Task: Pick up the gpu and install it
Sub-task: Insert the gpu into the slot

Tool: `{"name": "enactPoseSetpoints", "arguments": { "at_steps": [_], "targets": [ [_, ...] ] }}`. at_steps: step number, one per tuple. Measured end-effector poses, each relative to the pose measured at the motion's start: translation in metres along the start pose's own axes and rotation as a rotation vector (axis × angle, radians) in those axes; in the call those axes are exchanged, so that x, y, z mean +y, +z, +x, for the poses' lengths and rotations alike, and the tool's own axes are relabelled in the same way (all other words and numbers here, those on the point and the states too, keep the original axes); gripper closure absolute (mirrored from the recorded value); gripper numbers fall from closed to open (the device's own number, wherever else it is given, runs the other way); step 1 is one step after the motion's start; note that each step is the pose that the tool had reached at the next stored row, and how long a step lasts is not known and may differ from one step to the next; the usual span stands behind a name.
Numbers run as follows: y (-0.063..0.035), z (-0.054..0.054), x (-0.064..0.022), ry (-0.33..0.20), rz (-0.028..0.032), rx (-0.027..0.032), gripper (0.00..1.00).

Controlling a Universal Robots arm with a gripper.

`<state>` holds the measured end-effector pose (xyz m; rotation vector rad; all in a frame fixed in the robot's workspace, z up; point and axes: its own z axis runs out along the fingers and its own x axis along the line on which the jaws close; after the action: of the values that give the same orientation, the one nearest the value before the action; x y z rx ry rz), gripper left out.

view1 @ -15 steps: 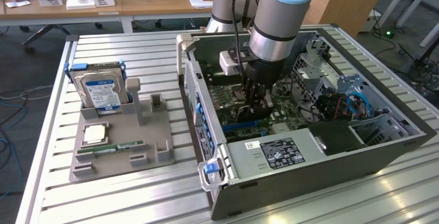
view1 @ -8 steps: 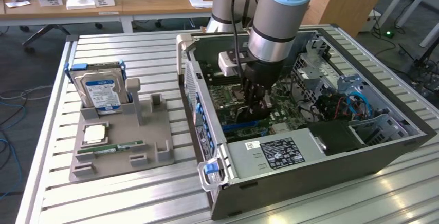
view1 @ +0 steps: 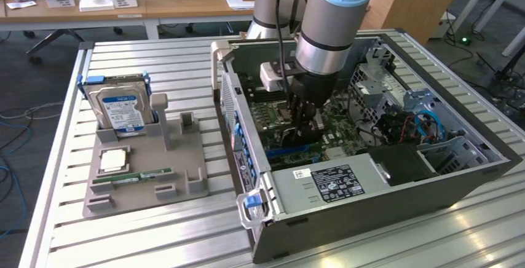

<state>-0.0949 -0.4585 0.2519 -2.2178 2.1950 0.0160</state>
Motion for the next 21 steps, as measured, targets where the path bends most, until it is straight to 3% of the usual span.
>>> {"name": "enactPoseSetpoints", "arguments": {
  "at_steps": [21],
  "targets": [
    [0.0007, -0.0001, 0.0005, 0.000, 0.0004, 0.0000, 0.74]
  ]
}}
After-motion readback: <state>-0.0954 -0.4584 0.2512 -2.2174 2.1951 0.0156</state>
